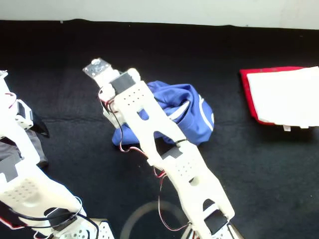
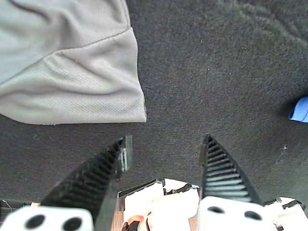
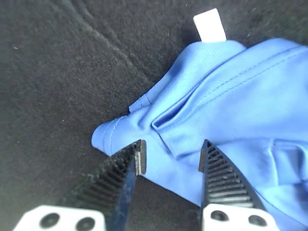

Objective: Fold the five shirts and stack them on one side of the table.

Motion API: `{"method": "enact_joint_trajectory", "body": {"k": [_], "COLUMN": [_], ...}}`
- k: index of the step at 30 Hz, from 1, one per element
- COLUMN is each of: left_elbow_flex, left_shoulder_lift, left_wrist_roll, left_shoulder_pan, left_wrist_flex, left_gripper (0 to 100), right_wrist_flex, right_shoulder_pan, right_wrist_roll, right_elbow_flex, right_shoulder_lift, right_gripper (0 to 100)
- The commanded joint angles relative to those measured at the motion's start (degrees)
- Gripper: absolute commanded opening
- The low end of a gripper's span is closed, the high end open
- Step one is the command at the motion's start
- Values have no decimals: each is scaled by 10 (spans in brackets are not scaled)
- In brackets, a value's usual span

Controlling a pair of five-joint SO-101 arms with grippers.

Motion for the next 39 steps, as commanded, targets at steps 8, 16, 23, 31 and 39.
{"method": "enact_joint_trajectory", "body": {"k": [8,16,23,31,39], "left_elbow_flex": [-15,-15,-15,-15,-15], "left_shoulder_lift": [-1,-1,-1,-1,-1], "left_wrist_roll": [3,3,3,3,3], "left_shoulder_pan": [7,9,7,8,6], "left_wrist_flex": [6,5,6,6,6], "left_gripper": [235,235,235,235,235], "right_wrist_flex": [-67,-75,-163,-168,-102], "right_shoulder_pan": [-6,-6,36,89,106], "right_wrist_roll": [-5,-5,-2,-1,-1], "right_elbow_flex": [64,102,158,159,66], "right_shoulder_lift": [-39,-39,-39,-40,-45], "right_gripper": [183,187,187,116,5]}}
